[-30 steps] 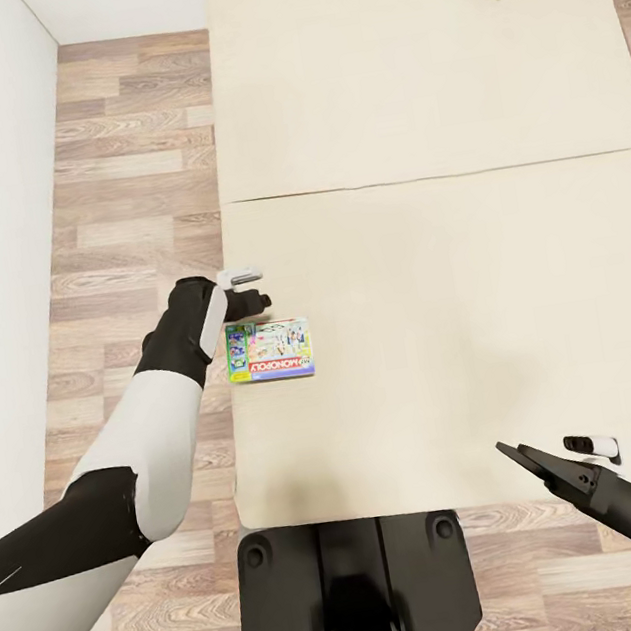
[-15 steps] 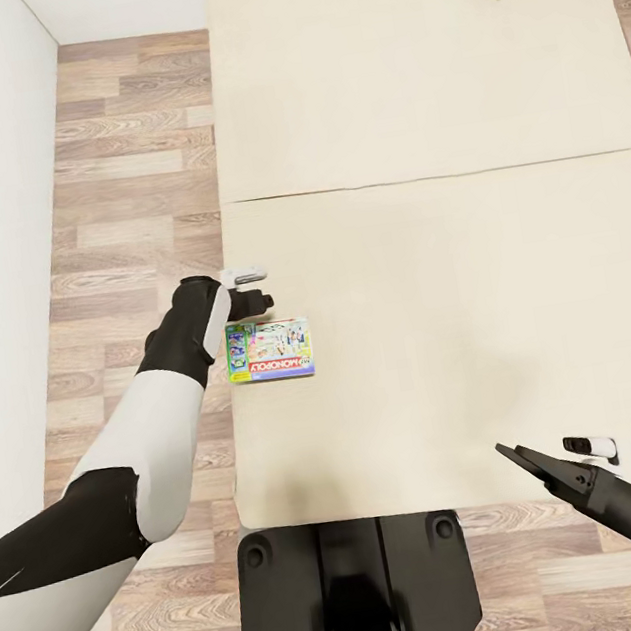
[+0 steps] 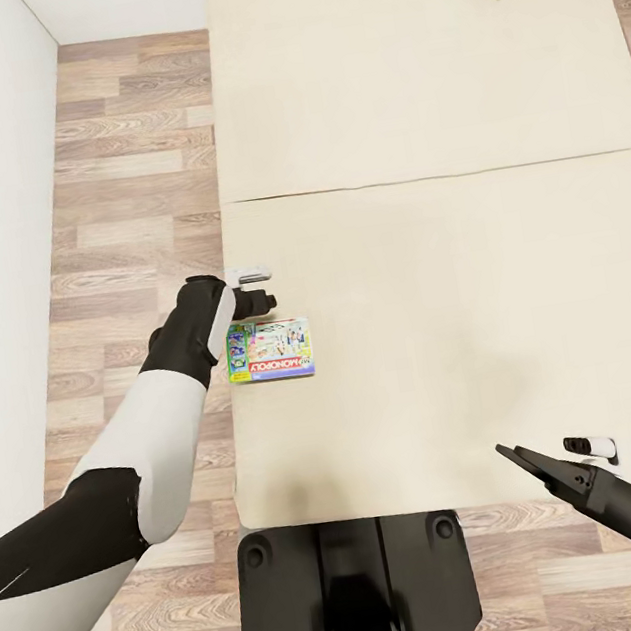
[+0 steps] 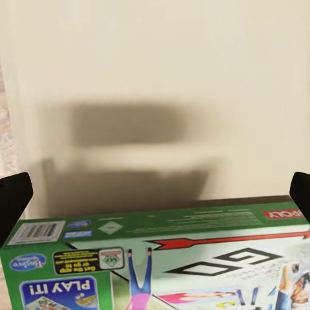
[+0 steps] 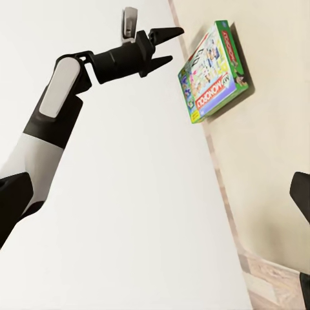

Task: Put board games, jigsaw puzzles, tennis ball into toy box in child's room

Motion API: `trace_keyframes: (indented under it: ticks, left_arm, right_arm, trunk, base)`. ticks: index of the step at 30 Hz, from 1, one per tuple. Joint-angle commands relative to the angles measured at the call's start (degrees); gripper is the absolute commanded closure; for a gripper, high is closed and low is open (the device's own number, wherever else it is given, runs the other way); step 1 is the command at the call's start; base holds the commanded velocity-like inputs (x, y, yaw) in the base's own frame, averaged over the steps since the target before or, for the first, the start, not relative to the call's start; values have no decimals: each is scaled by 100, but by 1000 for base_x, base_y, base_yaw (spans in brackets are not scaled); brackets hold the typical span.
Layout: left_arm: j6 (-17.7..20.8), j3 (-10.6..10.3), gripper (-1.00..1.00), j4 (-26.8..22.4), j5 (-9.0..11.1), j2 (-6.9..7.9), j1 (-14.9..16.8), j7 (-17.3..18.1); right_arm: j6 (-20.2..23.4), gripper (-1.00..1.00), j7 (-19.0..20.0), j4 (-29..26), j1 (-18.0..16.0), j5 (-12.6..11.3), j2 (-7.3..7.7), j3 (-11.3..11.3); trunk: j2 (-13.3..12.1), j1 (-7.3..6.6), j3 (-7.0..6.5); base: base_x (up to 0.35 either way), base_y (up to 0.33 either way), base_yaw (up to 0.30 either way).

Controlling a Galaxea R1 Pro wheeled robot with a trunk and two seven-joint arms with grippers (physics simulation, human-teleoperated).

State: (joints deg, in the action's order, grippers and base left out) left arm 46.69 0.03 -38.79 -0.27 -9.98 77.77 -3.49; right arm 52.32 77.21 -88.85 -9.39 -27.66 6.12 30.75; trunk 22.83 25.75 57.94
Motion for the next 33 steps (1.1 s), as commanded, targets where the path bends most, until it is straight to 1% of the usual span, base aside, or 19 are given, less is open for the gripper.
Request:
trace_keyframes:
  ticks: [1,26,33]
  left_arm:
    - [25,-4,-100,-4,0,-2,1,-19]
    - [10,-17,-100,10,-16,-2,1,-12]
    - [12,-19,-100,12,-17,-2,1,-11]
  right_arm:
    - [42,-100,5,-1,-1,-15,2,2]
    - [44,-100,-17,-1,-1,-11,5,2]
    - [48,-100,-14,-1,-1,-11,11,2]
  trunk:
    - [9,3,6]
    - [9,3,7]
    - [9,3,38]
  base:
    - [0,0,0]
    - [0,0,0]
    - [0,0,0]
